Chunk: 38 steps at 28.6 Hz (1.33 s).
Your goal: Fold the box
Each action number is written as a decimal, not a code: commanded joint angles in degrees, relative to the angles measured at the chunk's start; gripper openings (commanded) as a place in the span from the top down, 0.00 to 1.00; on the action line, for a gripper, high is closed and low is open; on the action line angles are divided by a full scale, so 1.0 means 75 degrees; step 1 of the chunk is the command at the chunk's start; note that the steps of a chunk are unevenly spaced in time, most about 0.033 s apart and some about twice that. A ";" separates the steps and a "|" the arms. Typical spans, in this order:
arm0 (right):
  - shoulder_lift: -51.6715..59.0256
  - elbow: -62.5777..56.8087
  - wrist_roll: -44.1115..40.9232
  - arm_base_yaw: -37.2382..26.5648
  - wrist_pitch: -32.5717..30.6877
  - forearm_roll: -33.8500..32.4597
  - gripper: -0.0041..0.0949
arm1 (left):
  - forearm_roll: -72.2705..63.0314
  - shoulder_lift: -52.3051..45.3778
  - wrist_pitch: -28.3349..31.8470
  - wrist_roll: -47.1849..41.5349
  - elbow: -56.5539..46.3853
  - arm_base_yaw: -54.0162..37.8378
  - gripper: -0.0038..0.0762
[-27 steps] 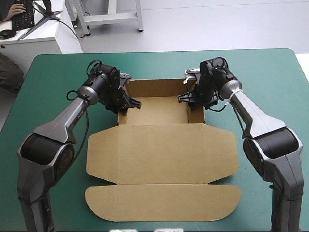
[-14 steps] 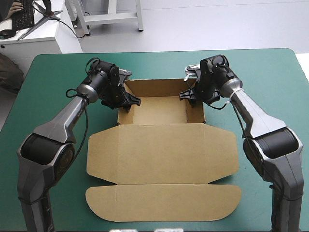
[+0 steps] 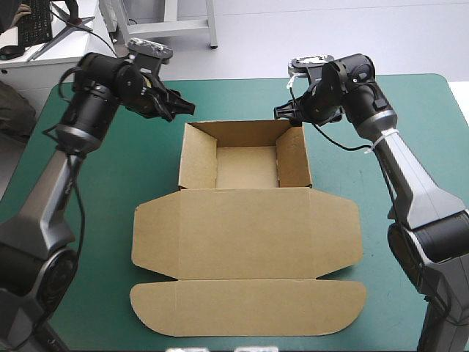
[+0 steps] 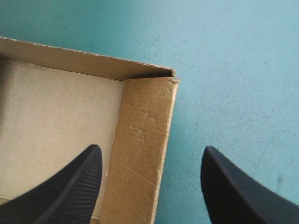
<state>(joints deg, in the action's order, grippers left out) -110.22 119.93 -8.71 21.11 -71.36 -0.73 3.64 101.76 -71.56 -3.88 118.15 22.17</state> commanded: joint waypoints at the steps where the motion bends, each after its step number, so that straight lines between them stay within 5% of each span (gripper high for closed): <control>1: 0.0573 0.0252 0.0045 -0.0042 -0.0065 -0.0079 0.38 | 0.0044 -0.1332 -0.0278 -0.0069 0.0265 0.0004 0.65; 5: 0.0573 0.0238 0.0045 -0.0042 -0.0065 -0.0046 0.39 | -0.0162 -0.2218 -0.0278 0.0357 0.0206 0.0004 0.96; 12: 0.0573 -0.0322 0.0084 -0.0042 -0.0065 -0.0054 0.39 | -0.0151 -0.3984 -0.0278 0.0517 -0.0841 0.0004 0.96; 36: -0.0722 -0.0891 0.0070 -0.0042 -0.0063 0.0529 0.39 | -0.0171 -1.0024 0.1212 0.0416 -0.9913 0.0004 0.96; 38: -0.0767 -0.0891 0.0070 -0.0042 -0.0063 0.0715 0.47 | -0.0171 -1.0412 0.1399 0.0353 -1.0374 0.0004 0.96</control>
<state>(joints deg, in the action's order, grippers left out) -119.07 111.82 -8.67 21.11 -70.99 2.80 2.75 26.49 -66.57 -0.31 43.13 22.12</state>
